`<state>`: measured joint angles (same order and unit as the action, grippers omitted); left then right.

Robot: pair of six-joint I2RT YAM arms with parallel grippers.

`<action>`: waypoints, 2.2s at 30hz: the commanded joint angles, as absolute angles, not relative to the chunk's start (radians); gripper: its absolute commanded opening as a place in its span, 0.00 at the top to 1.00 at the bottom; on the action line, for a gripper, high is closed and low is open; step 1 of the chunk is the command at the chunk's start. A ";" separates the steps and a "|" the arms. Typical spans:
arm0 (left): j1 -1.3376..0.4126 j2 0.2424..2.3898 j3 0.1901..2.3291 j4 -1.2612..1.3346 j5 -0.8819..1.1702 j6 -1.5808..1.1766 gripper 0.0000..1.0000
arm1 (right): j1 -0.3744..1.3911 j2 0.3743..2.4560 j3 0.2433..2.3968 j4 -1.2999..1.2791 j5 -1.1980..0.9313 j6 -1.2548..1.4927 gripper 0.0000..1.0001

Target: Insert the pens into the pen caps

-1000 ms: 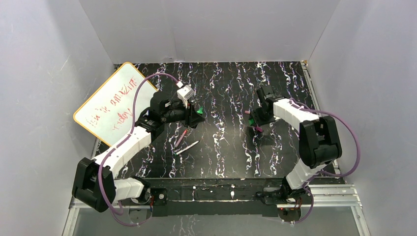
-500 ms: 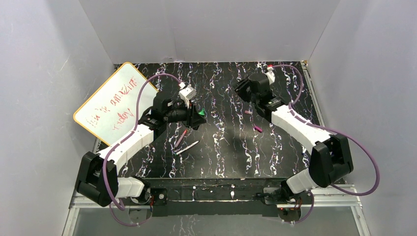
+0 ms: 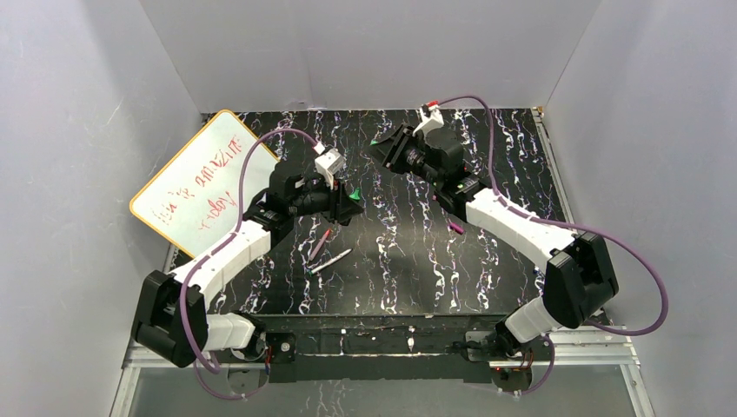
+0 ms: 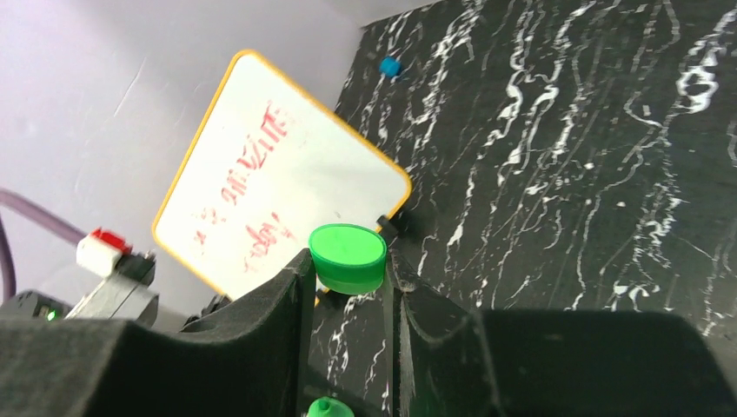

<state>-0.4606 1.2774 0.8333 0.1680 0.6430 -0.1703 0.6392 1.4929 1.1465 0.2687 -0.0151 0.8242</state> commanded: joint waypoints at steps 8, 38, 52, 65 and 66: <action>-0.466 1.184 0.831 0.141 0.505 -0.121 1.00 | 0.700 1.481 1.189 0.286 -0.147 0.755 0.68; -0.466 1.169 0.833 0.133 0.468 -0.115 1.00 | 0.777 1.515 1.156 0.245 -0.197 0.709 0.69; -0.466 1.163 0.831 0.135 0.460 -0.112 1.00 | 0.782 1.517 1.131 0.228 -0.216 0.688 0.69; -0.466 1.172 0.831 0.140 0.449 -0.110 1.00 | 0.811 1.522 1.140 0.208 -0.270 0.668 0.52; -0.466 1.174 0.831 0.141 0.451 -0.112 1.00 | 0.811 1.522 1.138 0.213 -0.267 0.669 0.50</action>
<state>-0.4622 1.1961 0.8307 0.1169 0.4553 -0.1226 0.7906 1.5215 1.1313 0.2085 -0.2153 0.6777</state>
